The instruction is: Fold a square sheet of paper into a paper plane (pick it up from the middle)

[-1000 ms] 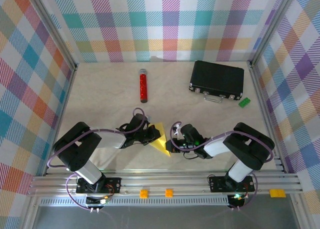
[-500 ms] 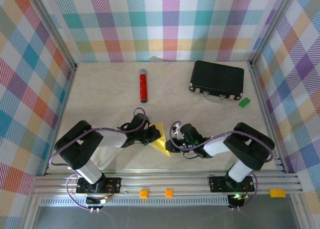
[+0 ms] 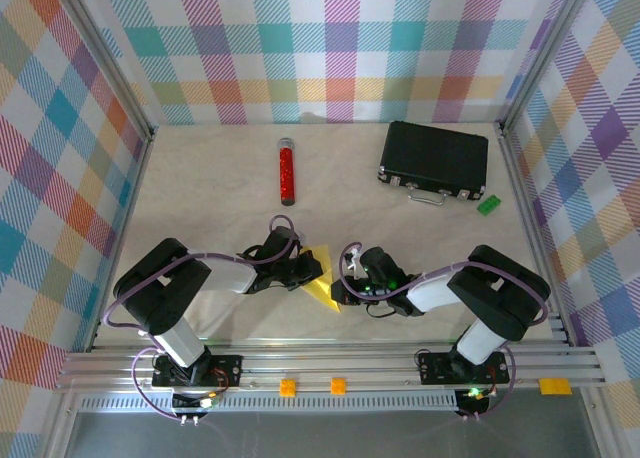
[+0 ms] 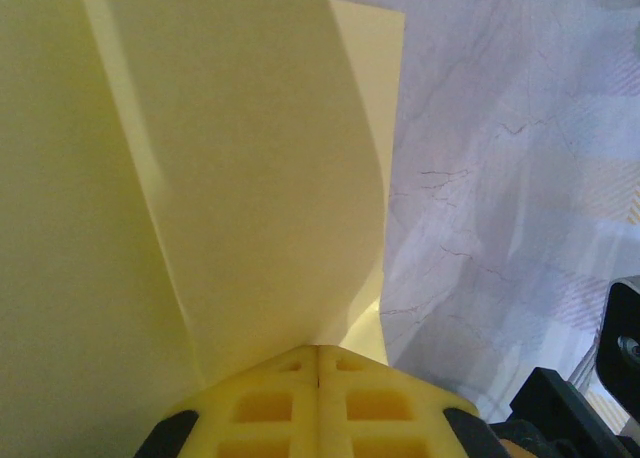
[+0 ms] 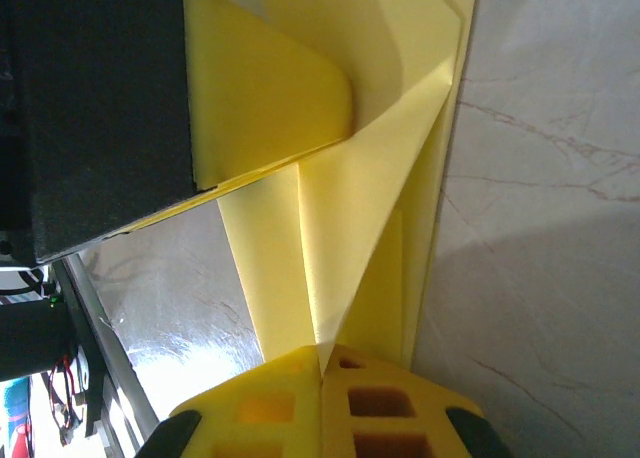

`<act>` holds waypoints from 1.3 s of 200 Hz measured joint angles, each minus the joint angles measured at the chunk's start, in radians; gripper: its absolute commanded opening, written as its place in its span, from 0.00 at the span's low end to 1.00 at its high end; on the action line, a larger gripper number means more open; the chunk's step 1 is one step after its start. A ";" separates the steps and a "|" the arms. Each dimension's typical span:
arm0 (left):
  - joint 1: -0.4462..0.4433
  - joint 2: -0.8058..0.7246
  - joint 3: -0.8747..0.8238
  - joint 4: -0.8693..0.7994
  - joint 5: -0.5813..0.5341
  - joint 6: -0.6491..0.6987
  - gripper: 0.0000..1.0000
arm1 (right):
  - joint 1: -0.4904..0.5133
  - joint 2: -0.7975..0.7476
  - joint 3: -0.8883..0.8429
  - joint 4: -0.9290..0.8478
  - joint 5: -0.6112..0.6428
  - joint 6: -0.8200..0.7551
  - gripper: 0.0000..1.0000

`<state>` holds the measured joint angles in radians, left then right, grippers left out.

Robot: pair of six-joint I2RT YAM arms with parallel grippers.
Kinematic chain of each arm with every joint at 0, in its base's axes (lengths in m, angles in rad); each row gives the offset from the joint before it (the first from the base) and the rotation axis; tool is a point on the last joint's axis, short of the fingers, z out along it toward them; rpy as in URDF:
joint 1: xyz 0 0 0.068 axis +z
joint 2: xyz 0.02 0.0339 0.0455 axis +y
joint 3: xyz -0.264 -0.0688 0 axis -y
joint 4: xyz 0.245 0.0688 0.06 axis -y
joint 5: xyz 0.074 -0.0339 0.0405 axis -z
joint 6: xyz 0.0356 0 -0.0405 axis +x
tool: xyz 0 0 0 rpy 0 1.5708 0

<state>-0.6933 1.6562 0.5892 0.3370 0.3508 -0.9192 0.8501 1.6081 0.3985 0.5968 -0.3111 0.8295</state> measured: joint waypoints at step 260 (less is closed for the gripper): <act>0.000 0.017 0.029 -0.027 0.007 0.026 0.00 | 0.001 -0.118 0.058 -0.374 -0.061 -0.021 0.14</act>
<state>-0.6933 1.6730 0.6182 0.3099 0.3580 -0.8928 0.8513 1.4899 0.4568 0.2226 -0.3725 0.8082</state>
